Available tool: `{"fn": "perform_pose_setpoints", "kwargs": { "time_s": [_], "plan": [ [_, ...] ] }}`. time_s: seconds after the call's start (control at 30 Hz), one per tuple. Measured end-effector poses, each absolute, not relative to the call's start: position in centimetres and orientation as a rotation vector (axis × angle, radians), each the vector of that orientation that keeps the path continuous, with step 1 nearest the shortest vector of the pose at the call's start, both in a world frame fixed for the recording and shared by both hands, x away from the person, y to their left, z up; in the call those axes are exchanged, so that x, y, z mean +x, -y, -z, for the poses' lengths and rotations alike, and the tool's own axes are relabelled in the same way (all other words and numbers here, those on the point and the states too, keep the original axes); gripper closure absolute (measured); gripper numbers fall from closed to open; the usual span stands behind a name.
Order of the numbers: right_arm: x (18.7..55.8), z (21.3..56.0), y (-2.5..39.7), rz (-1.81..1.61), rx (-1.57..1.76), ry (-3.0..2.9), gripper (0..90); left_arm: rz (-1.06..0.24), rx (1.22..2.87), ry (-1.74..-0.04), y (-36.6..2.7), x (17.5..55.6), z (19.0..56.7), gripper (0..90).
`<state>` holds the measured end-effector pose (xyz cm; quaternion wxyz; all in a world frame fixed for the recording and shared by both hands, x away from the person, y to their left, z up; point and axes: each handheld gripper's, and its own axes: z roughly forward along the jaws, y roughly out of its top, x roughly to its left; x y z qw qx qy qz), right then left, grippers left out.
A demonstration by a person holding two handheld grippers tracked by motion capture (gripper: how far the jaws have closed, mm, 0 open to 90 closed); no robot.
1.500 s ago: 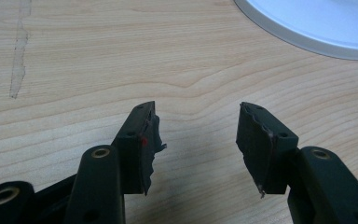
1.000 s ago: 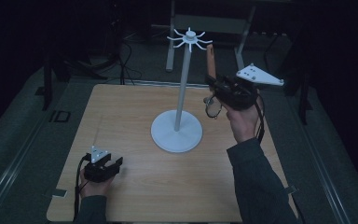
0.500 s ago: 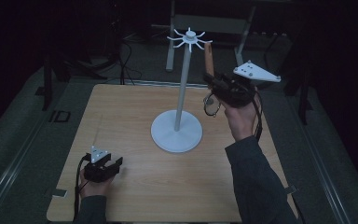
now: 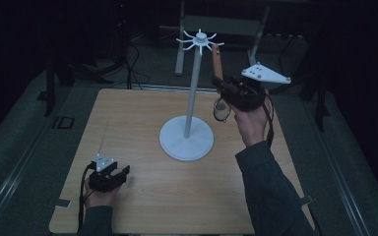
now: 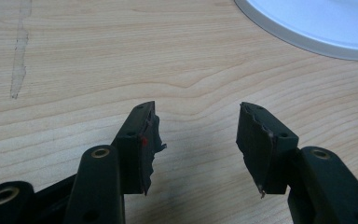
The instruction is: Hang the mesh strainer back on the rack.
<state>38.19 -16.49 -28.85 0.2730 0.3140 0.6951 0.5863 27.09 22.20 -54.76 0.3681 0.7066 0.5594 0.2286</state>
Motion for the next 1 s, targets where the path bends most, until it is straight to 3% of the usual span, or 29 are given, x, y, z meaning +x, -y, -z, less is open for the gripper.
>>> {"fn": "perform_pose_setpoints", "kwargs": {
  "time_s": [1.0],
  "plan": [
    [38.9,29.7,15.7,-1.54,0.864,-1.902,66.8,-0.589,1.815,-1.436,-22.2,27.1,54.7,47.8]
  ]
}}
